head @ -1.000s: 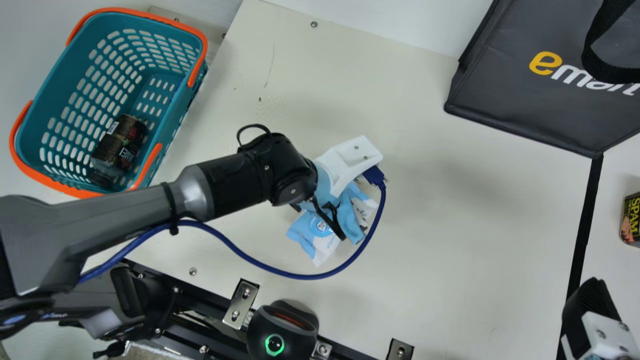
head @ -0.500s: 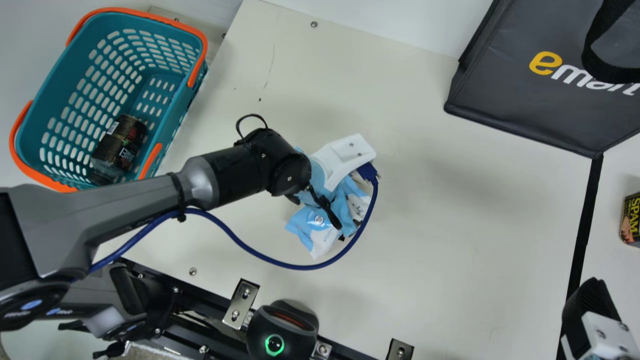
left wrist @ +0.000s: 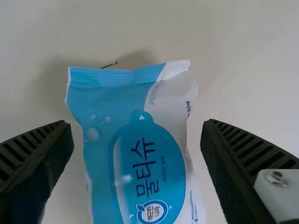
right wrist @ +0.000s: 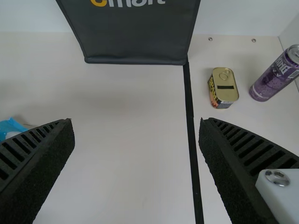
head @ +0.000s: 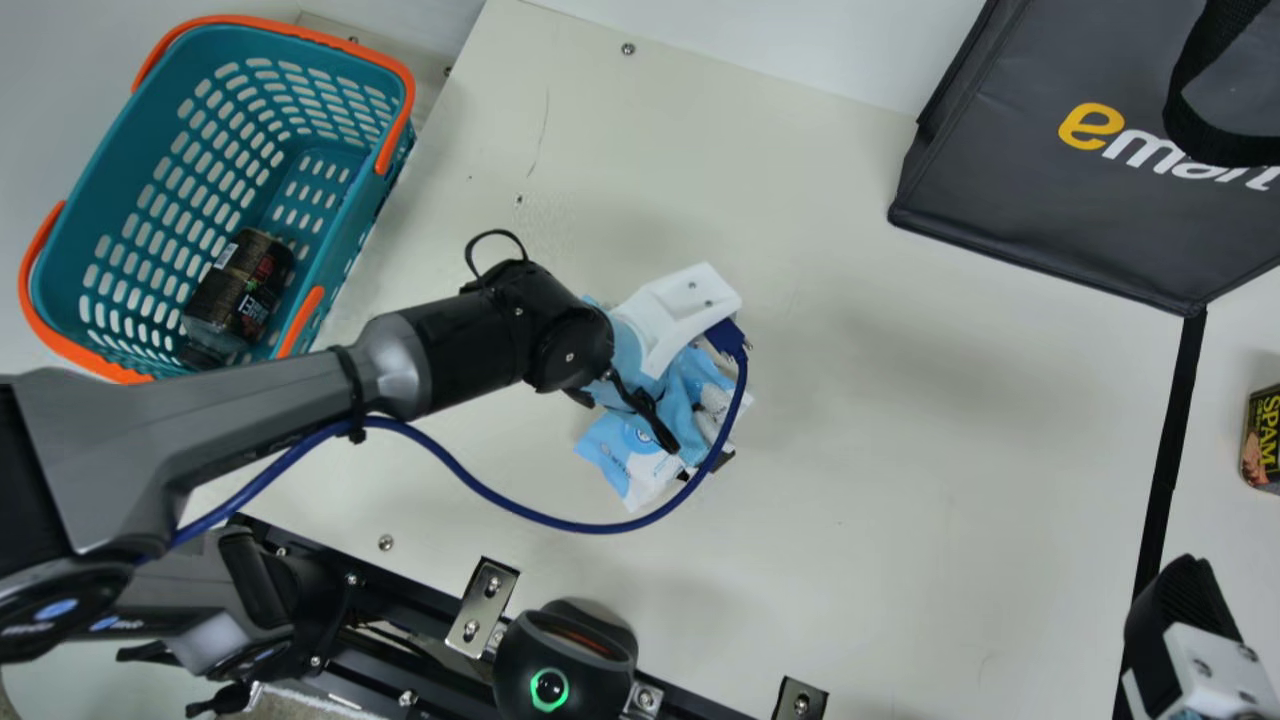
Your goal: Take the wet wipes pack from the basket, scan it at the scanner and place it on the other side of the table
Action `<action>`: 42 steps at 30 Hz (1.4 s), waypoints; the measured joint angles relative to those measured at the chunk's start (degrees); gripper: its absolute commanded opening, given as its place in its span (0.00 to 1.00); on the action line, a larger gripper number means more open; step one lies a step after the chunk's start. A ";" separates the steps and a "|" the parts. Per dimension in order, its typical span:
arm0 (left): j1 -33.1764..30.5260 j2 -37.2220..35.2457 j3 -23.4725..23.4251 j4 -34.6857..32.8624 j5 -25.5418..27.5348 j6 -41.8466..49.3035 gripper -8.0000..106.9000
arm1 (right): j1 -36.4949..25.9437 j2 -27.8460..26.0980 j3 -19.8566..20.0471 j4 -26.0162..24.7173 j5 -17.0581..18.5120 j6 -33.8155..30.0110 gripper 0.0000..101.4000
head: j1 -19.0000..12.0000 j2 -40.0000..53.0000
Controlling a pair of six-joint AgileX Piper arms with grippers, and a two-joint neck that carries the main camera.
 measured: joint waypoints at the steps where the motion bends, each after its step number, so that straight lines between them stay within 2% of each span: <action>1: 0.10 -0.62 0.35 -0.25 0.00 -0.27 0.85 | 0.00 0.00 0.00 0.00 0.00 0.00 0.94 | 0.00 0.00; 9: 3.10 -8.29 3.08 -0.74 2.18 -2.38 0.85 | 0.00 0.00 0.00 0.00 0.00 0.00 0.94 | 0.00 0.00; 18: 9.32 -20.57 5.35 1.33 7.91 -6.71 0.85 | 0.00 0.00 0.00 0.00 0.00 0.00 0.94 | 0.00 0.00; 30: 16.54 -34.86 2.95 7.78 18.98 -15.07 0.85 | 0.00 0.00 0.00 0.00 0.00 0.00 0.94 | 0.00 0.00; 35: 17.25 -38.19 1.52 11.64 22.35 -18.26 0.85 | 0.00 0.00 0.00 0.00 0.00 0.00 0.94 | 0.00 0.00; 42: 17.25 -38.19 1.52 11.67 22.11 -18.26 0.85 | 0.00 0.00 0.00 0.00 0.00 0.00 0.94 | 0.00 -2.90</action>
